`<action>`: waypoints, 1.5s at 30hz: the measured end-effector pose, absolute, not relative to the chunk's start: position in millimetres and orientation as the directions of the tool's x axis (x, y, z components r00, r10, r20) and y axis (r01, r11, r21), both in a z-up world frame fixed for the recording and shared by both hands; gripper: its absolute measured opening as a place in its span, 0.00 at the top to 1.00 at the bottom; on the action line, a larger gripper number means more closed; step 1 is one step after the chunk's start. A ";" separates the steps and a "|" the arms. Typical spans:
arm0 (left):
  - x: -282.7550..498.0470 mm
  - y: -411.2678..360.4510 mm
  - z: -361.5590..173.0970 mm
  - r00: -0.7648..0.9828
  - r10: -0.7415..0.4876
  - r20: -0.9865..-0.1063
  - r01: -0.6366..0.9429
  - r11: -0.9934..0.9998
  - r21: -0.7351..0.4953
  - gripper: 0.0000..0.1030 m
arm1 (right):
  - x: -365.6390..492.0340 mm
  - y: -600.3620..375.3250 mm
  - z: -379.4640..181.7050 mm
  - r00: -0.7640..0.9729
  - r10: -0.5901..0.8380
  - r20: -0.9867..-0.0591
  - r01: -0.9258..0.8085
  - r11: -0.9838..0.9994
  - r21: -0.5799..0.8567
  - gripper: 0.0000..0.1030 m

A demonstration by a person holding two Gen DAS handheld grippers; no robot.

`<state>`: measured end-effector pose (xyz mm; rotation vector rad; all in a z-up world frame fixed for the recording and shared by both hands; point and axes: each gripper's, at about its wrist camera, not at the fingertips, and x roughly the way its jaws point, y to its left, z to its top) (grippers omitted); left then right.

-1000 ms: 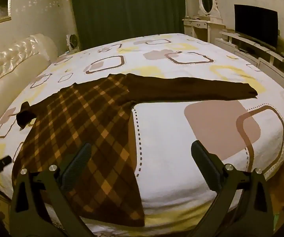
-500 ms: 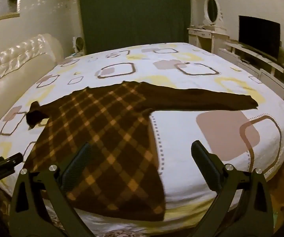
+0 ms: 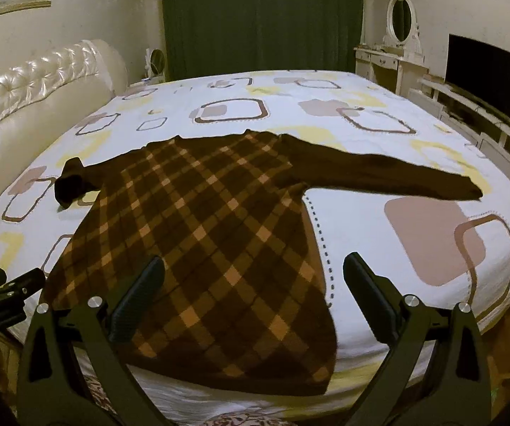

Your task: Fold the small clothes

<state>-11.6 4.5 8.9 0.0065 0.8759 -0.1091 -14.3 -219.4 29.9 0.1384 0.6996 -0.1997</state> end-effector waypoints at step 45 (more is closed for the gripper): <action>-2.7 -19.1 -5.0 0.611 -0.091 -0.787 0.150 0.989 0.002 0.04 | -4.8 -250.5 9.7 0.708 -0.132 -0.693 0.272 0.957 0.096 0.02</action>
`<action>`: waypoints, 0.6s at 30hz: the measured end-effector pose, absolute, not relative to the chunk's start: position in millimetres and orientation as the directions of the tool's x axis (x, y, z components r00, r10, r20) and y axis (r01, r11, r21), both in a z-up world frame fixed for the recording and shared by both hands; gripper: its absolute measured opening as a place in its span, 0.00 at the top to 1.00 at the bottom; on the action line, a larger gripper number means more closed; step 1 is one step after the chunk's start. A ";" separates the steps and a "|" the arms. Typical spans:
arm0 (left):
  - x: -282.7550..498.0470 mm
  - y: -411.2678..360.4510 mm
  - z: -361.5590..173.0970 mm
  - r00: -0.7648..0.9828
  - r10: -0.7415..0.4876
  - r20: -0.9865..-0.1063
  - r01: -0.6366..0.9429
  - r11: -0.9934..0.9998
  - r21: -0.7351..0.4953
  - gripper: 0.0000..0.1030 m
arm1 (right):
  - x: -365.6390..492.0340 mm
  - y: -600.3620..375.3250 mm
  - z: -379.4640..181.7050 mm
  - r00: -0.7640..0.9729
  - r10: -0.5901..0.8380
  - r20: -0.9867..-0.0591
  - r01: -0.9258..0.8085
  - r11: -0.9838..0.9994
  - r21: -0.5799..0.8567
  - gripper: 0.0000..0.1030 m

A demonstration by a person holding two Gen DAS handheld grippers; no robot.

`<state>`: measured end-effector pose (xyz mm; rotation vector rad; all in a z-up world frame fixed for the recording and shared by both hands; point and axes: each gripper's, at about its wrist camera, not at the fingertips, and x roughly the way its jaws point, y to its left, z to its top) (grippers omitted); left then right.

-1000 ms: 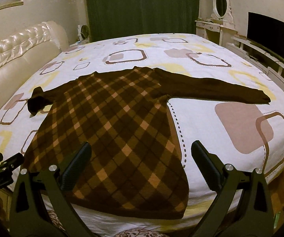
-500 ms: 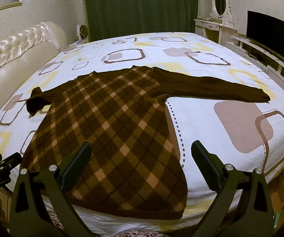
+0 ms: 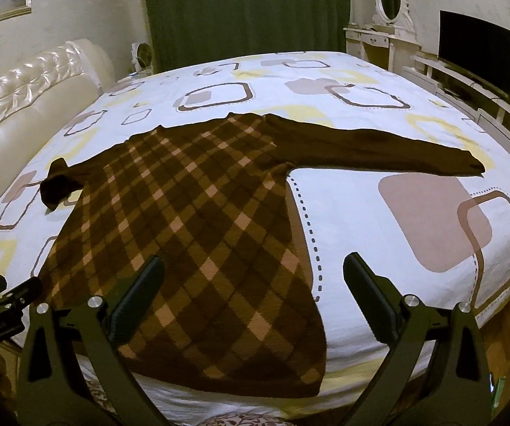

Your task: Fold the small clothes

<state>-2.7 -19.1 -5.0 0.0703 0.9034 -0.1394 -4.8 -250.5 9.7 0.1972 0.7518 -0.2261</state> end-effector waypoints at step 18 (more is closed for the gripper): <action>23.4 -41.2 -14.8 0.598 -0.104 -0.795 0.179 0.984 0.006 0.04 | 18.8 -345.3 20.4 0.724 -0.010 -0.690 0.317 0.893 0.320 0.02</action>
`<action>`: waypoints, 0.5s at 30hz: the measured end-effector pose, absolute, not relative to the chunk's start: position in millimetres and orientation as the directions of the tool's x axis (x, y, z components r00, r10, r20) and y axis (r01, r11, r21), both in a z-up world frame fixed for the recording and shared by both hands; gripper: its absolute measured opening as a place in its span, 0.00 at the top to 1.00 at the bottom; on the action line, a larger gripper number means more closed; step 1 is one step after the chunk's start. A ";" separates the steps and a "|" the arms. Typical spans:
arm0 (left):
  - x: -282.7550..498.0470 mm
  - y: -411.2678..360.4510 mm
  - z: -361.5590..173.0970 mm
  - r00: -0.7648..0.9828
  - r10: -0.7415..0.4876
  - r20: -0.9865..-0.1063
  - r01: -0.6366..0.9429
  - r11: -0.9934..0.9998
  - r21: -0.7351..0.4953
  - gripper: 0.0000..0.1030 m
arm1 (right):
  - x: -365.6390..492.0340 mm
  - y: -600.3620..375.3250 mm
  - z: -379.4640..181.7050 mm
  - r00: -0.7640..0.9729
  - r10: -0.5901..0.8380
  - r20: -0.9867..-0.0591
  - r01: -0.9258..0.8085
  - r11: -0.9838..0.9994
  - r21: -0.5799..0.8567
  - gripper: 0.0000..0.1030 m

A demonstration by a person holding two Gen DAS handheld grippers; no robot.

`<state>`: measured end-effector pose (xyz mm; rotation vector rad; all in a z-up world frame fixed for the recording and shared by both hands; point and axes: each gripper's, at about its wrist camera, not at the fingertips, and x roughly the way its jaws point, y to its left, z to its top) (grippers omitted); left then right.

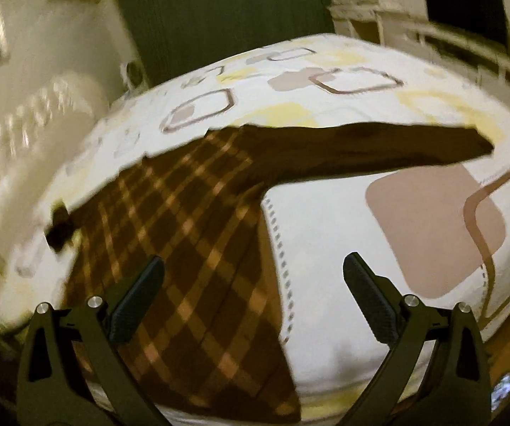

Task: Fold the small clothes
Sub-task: 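Move the right tool to the dress sleeve cuff and grasp it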

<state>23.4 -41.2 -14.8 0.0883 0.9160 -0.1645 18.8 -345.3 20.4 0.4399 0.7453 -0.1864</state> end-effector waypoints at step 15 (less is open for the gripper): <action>56.5 -71.3 -37.2 0.569 -0.125 -0.813 0.209 0.978 -0.005 0.04 | 32.5 -627.3 17.8 0.673 -0.142 -0.726 0.564 0.734 0.379 0.02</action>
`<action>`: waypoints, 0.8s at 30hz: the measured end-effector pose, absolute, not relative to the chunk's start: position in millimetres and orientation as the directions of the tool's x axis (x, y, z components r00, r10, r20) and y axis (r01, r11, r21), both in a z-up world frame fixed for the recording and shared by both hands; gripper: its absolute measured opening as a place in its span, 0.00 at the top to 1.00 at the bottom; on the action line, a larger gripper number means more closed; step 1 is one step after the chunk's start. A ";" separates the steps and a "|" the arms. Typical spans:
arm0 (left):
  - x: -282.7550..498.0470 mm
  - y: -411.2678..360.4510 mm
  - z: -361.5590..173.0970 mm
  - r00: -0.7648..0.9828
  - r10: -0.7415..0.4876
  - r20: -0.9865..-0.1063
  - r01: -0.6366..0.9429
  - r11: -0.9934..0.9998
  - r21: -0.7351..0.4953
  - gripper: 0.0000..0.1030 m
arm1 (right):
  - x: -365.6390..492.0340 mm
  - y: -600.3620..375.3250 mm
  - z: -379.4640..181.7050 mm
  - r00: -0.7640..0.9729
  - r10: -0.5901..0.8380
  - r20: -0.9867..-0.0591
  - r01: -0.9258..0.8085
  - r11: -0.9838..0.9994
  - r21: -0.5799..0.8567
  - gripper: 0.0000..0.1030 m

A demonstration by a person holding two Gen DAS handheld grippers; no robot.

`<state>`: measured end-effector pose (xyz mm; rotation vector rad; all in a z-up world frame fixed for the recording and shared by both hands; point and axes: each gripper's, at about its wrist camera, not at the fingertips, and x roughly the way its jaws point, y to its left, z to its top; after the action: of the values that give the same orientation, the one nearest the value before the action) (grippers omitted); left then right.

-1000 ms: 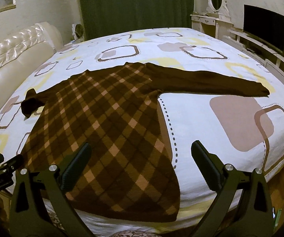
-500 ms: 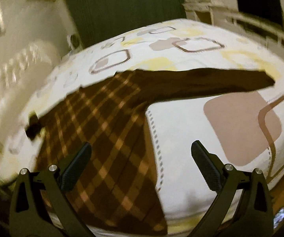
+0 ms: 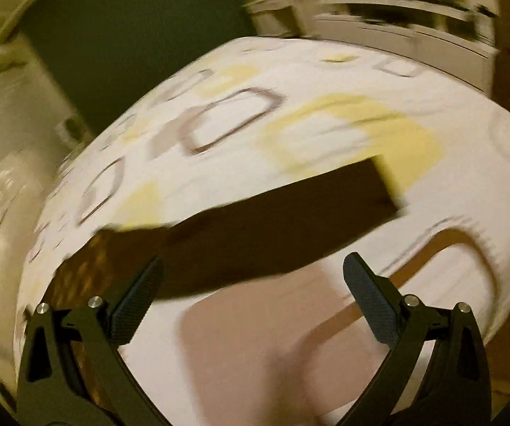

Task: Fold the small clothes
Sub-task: 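Move the right tool to the dress sleeve cuff and grasp it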

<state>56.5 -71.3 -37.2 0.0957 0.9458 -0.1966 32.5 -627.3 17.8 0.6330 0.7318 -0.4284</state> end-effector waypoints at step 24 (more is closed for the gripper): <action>81.3 -71.0 -58.0 0.535 -0.059 -0.843 0.145 0.989 0.023 0.04 | 56.2 -763.2 -73.9 0.587 -0.021 -0.809 0.686 0.545 0.483 0.56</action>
<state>81.3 -71.0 -58.0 0.0941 0.9996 -0.1221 56.2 -763.2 -73.9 0.9073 0.8513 -0.4854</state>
